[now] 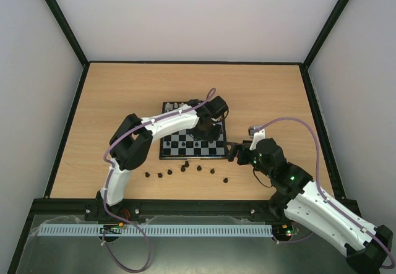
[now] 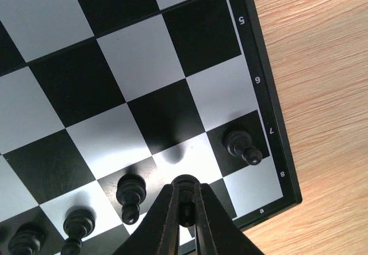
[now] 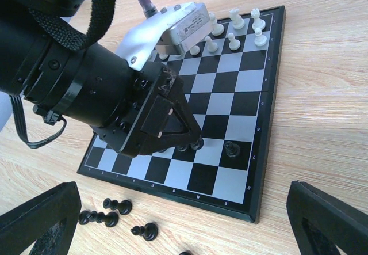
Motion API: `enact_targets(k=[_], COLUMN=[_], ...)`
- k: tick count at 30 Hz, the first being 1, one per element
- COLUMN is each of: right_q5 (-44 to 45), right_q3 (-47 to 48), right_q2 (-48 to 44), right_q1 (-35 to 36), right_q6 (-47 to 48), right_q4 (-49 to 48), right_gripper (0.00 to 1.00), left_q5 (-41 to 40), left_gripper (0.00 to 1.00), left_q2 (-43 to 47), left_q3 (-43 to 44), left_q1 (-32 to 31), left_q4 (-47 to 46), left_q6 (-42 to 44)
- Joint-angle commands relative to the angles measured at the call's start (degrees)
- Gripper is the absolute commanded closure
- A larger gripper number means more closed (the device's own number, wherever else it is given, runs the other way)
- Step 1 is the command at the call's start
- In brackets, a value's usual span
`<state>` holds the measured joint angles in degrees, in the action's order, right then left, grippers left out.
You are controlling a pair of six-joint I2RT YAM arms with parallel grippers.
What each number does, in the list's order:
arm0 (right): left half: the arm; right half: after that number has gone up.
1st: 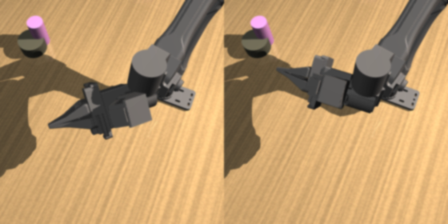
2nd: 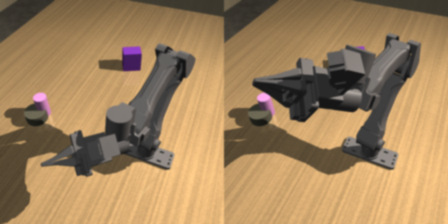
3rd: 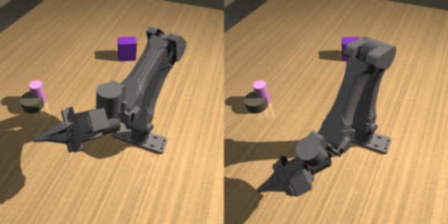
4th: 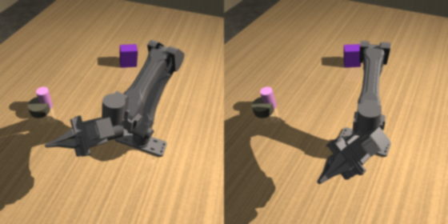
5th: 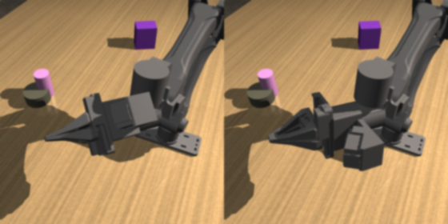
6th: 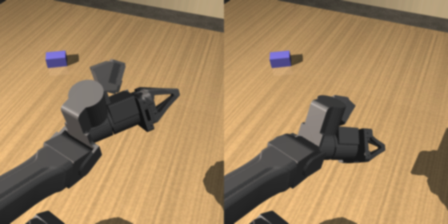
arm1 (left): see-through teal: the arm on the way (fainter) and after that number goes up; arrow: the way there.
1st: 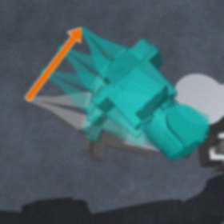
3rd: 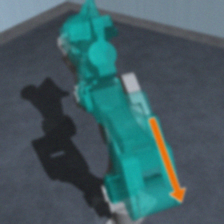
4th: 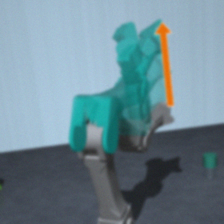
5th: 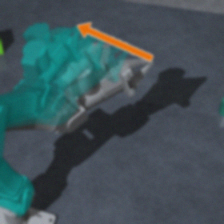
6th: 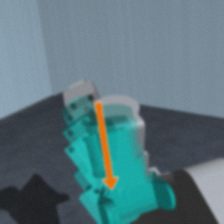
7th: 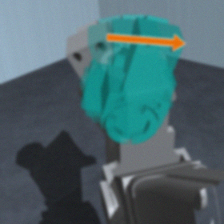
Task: Set up the chess pieces on the board
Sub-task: Place the chess piece on the chessboard.
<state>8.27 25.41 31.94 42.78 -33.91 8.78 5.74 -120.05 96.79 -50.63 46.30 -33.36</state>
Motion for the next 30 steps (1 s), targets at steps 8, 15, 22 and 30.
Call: enact_targets(k=[8, 15, 22, 30], right_q5=[0.01, -0.52, -0.7, -0.98], right_q3=[-0.73, -0.72, -0.79, -0.73], right_q2=[0.2, 0.87, 1.01, 1.0], right_q1=[0.33, 0.33, 0.3, 0.29], right_q6=[-0.28, -0.19, -0.19, -0.19], right_q4=[0.32, 0.02, -0.06, -0.07], right_gripper=[0.01, 0.01, 0.01, 0.01], left_q5=[-1.08, -0.38, 0.37, 0.72], left_gripper=[0.95, 0.93, 0.86, 0.79], left_q2=[-2.75, -3.4, -3.33, -3.44], left_q3=[1.47, 1.48, 1.55, 1.57], left_q1=[-0.33, -0.47, -0.82, -0.92], left_q4=[-0.42, -1.29, -1.39, -1.55], left_q6=[0.54, 0.41, 0.26, -0.17])
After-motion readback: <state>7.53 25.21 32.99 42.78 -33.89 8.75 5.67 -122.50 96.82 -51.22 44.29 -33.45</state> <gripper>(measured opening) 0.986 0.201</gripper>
